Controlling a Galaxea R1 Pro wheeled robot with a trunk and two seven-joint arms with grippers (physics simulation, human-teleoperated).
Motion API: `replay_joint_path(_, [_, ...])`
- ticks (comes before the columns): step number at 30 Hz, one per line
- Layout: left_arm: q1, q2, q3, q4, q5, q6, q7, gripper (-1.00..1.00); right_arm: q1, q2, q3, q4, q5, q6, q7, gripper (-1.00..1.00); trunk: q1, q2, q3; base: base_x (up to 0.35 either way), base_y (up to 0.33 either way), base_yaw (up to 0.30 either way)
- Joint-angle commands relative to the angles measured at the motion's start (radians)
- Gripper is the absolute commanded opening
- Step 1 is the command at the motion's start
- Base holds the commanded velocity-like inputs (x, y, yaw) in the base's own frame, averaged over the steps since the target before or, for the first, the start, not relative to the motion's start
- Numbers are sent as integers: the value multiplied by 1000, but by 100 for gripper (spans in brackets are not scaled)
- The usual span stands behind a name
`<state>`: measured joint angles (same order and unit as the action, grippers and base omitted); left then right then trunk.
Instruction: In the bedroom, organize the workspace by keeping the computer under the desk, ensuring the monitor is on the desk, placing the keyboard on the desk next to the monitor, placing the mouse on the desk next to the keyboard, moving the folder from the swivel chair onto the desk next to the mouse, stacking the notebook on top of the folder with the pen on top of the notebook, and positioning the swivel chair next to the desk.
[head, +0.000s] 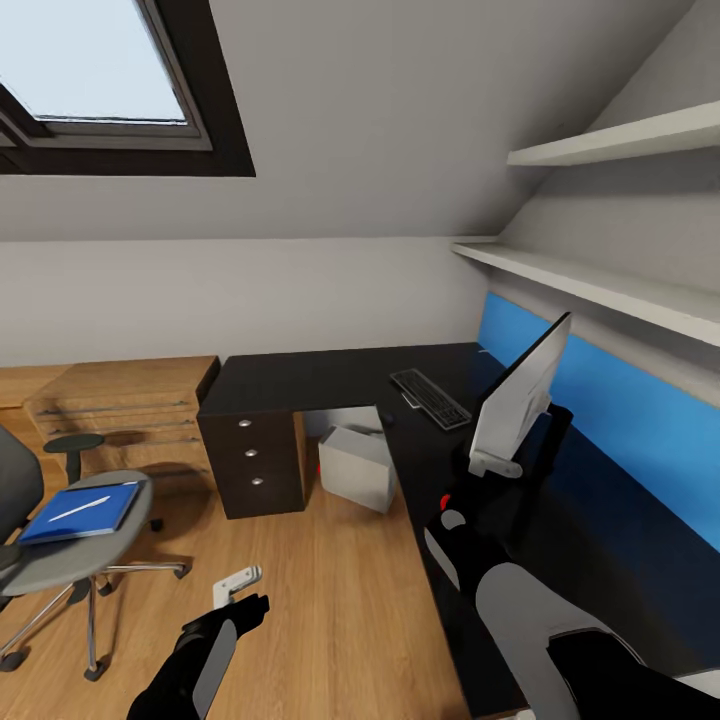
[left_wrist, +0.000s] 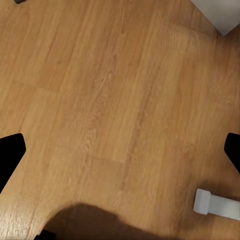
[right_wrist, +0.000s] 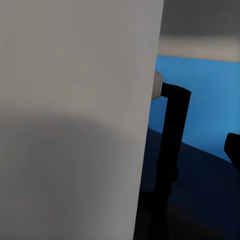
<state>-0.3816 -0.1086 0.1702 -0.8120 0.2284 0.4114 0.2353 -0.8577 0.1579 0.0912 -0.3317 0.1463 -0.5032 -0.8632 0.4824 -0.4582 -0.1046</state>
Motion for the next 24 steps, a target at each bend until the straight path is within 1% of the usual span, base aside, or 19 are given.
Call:
replay_joint_path(1, [-1, -1, 2, -2, 11, 4, 6, 100, -1, 0, 2, 2, 4, 0, -7, 100, 1, -2, -2, 0, 0, 0])
replay_joint_path(9, [0, 1, 2, -11, 11, 4, 6, 100, -1, 0, 2, 5, 4, 0, -4, 100, 1, -2, -2, -8, -6, 0])
replay_joint_path(17, [0, 0, 2, -12, 11, 4, 6, 100, -1, 0, 2, 5, 4, 0, -5, 100, 1, -2, -2, -234, -131, 0])
replay_joint_path(24, [-1, -1, 2, -12, 11, 4, 6, 100, -1, 0, 2, 3, 4, 0, -5, 100, 1, -2, -2, -84, -55, 0])
